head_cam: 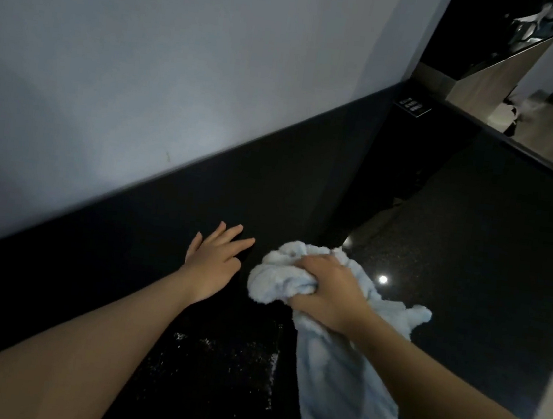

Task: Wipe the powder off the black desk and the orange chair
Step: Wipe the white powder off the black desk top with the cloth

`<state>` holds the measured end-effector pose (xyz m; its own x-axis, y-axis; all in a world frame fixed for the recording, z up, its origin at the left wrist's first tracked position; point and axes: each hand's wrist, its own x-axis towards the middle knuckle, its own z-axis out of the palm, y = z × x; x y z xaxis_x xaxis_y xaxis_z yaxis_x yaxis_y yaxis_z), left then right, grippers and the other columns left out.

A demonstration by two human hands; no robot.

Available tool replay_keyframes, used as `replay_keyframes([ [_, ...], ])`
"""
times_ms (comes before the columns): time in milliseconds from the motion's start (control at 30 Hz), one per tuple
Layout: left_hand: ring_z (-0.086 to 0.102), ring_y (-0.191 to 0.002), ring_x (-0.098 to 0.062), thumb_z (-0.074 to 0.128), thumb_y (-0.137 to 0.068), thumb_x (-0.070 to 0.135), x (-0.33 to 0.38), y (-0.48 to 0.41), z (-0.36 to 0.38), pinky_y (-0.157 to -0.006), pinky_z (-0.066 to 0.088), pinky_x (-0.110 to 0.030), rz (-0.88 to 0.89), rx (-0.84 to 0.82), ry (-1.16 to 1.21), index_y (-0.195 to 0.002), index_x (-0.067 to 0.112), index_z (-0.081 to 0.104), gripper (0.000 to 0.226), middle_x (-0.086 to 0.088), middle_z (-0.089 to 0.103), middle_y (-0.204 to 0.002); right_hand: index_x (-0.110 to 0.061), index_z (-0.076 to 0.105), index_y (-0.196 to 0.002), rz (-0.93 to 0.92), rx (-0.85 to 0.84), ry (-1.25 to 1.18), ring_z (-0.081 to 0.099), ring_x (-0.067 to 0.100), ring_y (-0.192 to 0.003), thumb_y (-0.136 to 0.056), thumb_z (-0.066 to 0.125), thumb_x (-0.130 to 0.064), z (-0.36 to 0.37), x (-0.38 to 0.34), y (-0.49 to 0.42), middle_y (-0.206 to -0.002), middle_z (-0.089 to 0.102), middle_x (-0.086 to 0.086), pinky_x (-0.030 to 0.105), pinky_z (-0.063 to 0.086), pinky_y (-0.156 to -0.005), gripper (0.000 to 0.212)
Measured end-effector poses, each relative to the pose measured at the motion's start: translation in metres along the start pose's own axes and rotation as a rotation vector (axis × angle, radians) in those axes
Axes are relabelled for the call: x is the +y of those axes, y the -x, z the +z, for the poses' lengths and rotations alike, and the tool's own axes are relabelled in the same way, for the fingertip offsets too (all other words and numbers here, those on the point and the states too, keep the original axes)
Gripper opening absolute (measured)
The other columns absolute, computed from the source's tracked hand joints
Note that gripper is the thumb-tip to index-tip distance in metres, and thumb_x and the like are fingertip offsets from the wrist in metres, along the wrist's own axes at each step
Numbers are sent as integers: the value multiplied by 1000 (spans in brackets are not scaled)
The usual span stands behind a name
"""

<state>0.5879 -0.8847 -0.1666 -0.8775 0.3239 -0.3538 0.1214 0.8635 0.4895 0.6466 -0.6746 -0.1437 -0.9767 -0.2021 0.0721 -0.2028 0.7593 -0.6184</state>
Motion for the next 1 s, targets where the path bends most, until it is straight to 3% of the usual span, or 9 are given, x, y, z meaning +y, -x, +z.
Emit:
replay_keyframes([
  [100,-12,-144,-9,36,-97,17,-10,18,7,-113,-14,-38,35,16,-45,-146,40,20,56,12,1,-158,-24,57,-118,251,193,152,54,27,-108,-77,56,-41,-16,19,-16,-116,60,2,42,42,-90,45],
  [200,-14,-143,-7,34,-98,23,-10,33,14,-112,-17,-40,33,54,-102,-146,42,14,56,15,-2,-157,-43,23,-138,524,7,420,23,35,-134,-86,47,-48,-11,25,-24,-151,23,-3,58,27,-101,57],
  [333,-11,-144,-9,32,-99,23,-9,43,16,-114,-14,-41,26,73,-148,-147,41,15,54,14,0,-158,-45,23,-138,359,-38,475,22,34,-134,-86,42,-52,17,3,-12,-152,21,-4,56,25,-101,56],
  [467,-7,-145,-10,31,-99,23,-12,52,12,-116,-7,-38,27,37,-171,-147,38,15,54,12,2,-158,-37,53,-122,46,-145,327,43,23,-119,-82,52,-42,23,-17,3,-129,50,-9,40,36,-95,40],
  [567,-5,-145,-13,30,-99,23,-12,64,10,-117,-3,-39,20,39,-196,-148,37,16,52,11,3,-158,-32,57,-122,97,-80,206,51,24,-115,-84,57,-34,3,-18,-16,-123,58,-1,39,40,-96,39],
  [667,-4,-146,-14,28,-100,25,-8,71,11,-117,0,-41,-22,32,-190,-148,36,17,51,9,3,-158,-41,24,-143,380,-99,388,24,31,-137,-91,44,-45,-5,-11,-21,-154,22,-2,52,27,-106,56],
  [733,-3,-146,-15,28,-100,25,-7,76,11,-117,1,-42,-43,29,-186,-148,35,17,50,8,3,-159,-43,14,-144,383,-175,408,12,33,-140,-92,42,-44,10,-15,-9,-156,9,-6,56,21,-106,59],
  [900,-4,-146,-16,30,-100,25,-18,89,7,-117,1,-39,-15,-43,-166,-149,32,16,51,7,2,-159,-49,32,-135,0,-257,329,27,23,-133,-83,46,-39,36,-28,40,-146,33,-10,46,26,-105,55],
  [1000,-6,-146,-15,32,-100,22,-27,98,4,-117,-1,-36,20,-92,-153,-149,31,18,51,6,2,-159,-39,46,-132,46,-175,171,44,21,-123,-83,52,-30,21,-28,24,-133,51,-3,40,36,-102,51],
])
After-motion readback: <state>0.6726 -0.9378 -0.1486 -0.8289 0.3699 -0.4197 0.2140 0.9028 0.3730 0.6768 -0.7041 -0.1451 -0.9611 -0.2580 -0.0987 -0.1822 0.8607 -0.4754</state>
